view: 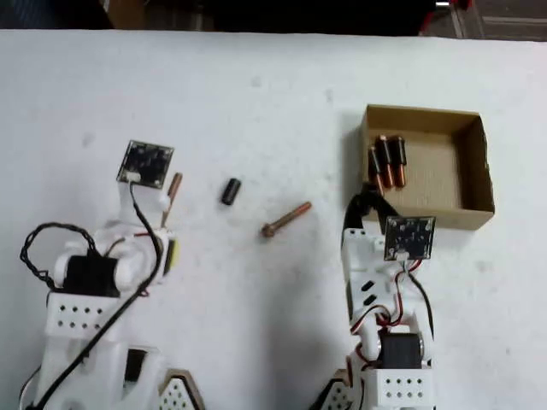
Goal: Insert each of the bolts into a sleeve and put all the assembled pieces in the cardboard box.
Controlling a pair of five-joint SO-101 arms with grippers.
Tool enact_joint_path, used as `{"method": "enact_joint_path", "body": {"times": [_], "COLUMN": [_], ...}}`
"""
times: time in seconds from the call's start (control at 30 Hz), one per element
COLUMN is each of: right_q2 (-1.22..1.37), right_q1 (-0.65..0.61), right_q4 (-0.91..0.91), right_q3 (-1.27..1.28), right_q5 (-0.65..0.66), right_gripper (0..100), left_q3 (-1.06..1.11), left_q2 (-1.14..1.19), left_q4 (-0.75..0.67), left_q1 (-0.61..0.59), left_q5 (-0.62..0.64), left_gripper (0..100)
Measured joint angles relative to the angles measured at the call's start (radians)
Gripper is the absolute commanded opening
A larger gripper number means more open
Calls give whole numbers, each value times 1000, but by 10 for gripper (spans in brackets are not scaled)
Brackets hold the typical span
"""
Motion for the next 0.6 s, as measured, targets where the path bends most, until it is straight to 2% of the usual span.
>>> {"method": "enact_joint_path", "body": {"times": [0.13, 0.33, 0.6], "right_q2": [0, 0, 0], "right_q1": [0, 0, 0], "right_q4": [0, 0, 0], "right_q3": [0, 0, 0], "right_q5": [0, 0, 0], "right_gripper": [16, 16, 16], "left_q3": [-17, -215, -531], "left_q2": [-2, 25, 387], "left_q4": [18, 203, 436], "left_q1": [2, 2, 0], "left_q5": [0, 0, -11], "left_gripper": [21, 21, 21]}}
